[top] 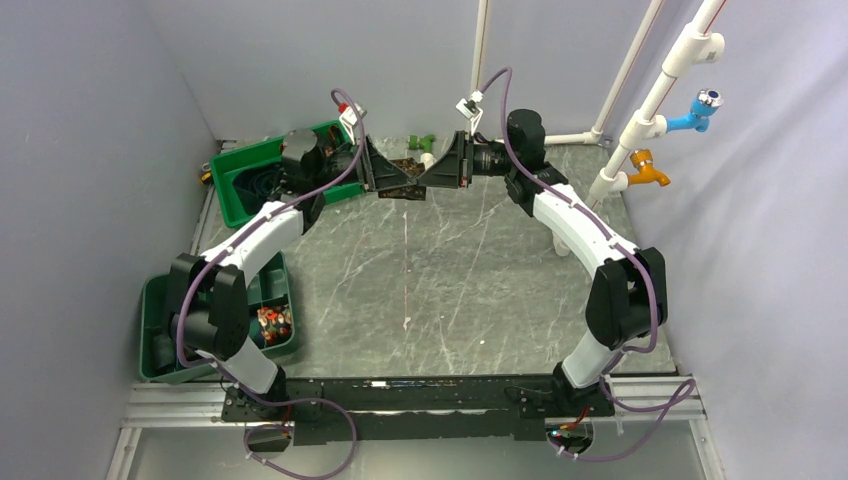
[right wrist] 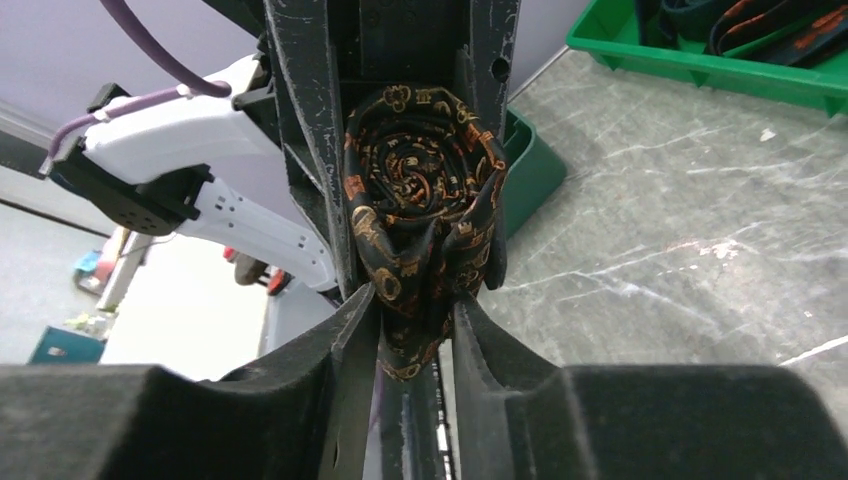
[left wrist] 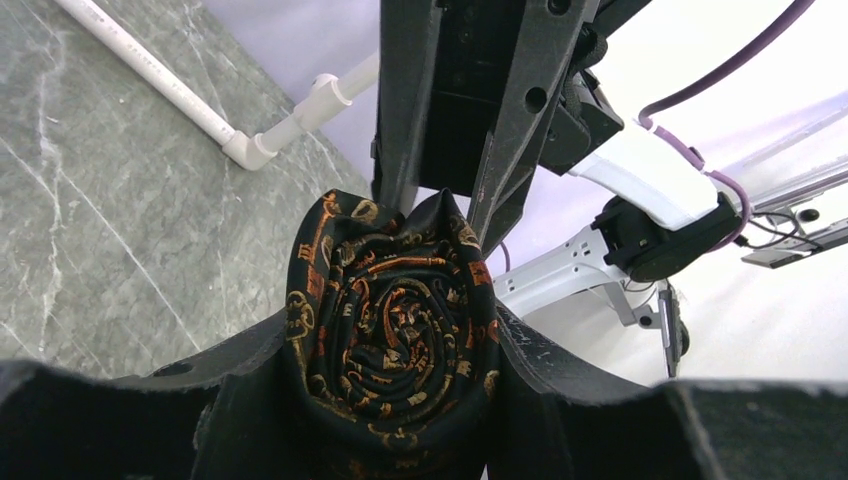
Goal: Roll the ties
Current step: Place the tie in the storage box.
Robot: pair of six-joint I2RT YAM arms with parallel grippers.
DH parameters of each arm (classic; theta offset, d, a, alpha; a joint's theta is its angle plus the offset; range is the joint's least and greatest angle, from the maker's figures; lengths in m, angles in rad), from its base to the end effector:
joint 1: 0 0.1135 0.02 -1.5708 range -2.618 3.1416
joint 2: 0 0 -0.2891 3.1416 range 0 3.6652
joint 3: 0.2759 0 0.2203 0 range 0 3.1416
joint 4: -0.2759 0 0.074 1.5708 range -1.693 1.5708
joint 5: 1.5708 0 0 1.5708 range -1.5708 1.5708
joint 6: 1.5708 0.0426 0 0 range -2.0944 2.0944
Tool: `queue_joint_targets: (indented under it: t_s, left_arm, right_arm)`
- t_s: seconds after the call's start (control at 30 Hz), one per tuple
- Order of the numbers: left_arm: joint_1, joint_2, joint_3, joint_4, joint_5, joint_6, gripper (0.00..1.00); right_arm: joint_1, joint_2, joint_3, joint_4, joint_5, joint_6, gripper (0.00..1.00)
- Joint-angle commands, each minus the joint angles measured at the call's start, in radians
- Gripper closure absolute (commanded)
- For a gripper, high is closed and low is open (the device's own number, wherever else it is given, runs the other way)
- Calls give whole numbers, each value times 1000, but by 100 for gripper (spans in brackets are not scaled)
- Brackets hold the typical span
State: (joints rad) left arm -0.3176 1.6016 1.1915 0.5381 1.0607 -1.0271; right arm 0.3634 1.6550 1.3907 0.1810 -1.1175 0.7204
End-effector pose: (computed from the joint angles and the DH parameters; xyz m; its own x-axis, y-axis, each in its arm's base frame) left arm 0.3126 -0.1419 0.3851 -0.7715 -0.1862 -0.6084 0.6080 0.0660 -0.7912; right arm 0.3200 0.1627 0.3964 -0.7135 0.0377 -0.6996 -0.6950 0.0878 0.7136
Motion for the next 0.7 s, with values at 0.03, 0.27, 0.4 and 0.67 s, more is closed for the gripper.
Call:
queue_joint_targets:
  t_s: [0.03, 0.27, 0.4, 0.67]
  left_arm:
    - [37, -37, -1, -86, 58, 125, 100]
    - [149, -83, 160, -953, 95, 870, 100]
    - [243, -78, 283, -1502, 17, 1413, 100]
    - [418, -33, 417, -2108, -448, 2218, 100]
  right_arm:
    - [-19, 3, 66, -121, 26, -122, 46]
    - [-69, -25, 69, -291, 59, -296, 0]
    - [-68, -37, 80, -423, 113, -444, 0]
    - [-68, -53, 60, -526, 206, -604, 0]
